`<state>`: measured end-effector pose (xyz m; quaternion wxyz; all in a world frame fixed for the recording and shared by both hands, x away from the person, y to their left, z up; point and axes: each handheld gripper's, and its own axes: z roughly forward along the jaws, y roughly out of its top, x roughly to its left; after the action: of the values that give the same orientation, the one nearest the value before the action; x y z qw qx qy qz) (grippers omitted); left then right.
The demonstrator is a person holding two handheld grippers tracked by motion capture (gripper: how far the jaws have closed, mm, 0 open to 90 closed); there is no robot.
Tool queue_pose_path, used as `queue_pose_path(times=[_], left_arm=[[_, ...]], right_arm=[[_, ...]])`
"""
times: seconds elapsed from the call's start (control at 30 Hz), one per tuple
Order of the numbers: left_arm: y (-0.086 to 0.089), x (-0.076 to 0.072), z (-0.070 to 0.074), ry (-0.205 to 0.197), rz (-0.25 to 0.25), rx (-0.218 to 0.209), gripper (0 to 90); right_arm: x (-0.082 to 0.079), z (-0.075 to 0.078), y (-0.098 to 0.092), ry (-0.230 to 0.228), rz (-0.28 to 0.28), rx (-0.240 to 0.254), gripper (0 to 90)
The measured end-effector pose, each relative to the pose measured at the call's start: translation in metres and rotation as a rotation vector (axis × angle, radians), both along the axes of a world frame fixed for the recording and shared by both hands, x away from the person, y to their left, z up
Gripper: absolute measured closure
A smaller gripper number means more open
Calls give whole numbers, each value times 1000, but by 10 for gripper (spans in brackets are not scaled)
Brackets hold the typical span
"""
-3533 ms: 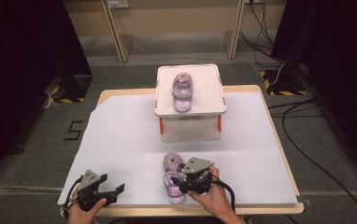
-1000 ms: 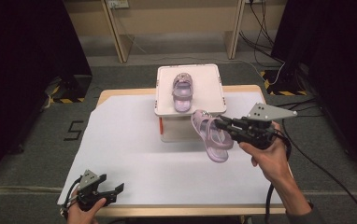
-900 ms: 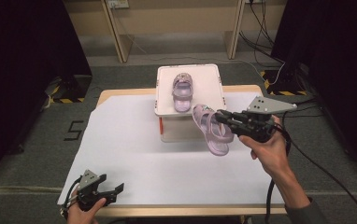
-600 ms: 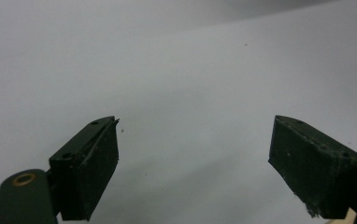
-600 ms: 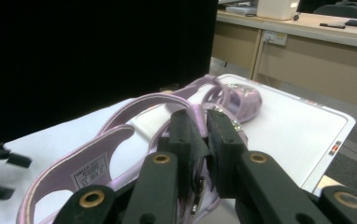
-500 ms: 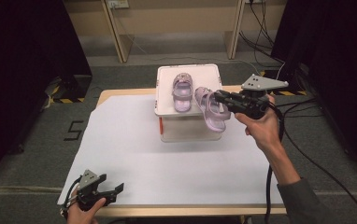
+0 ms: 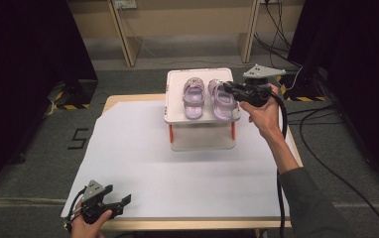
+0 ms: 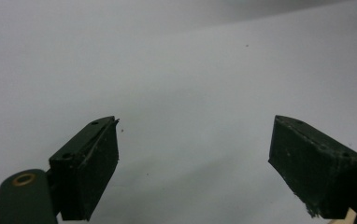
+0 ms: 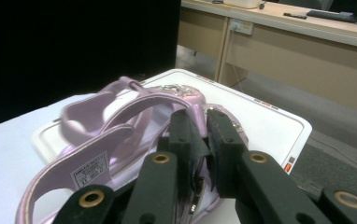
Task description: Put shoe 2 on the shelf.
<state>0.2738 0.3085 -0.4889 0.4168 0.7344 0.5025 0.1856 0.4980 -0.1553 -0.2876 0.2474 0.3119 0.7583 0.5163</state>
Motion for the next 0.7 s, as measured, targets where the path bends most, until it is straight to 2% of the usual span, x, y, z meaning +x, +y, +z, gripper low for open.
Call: queue_pose_path(times=[0.37,0.43,0.7], left_arm=[[0,0,0,0,0,-4,155],[0,0,0,-1,3,-7,155],[0,0,0,1,3,-3,155]], right_arm=[[29,-15,14,-5,-36,-33,813],[31,-17,15,-15,-33,-18,812],[29,-19,23,-57,-6,-109,790]])
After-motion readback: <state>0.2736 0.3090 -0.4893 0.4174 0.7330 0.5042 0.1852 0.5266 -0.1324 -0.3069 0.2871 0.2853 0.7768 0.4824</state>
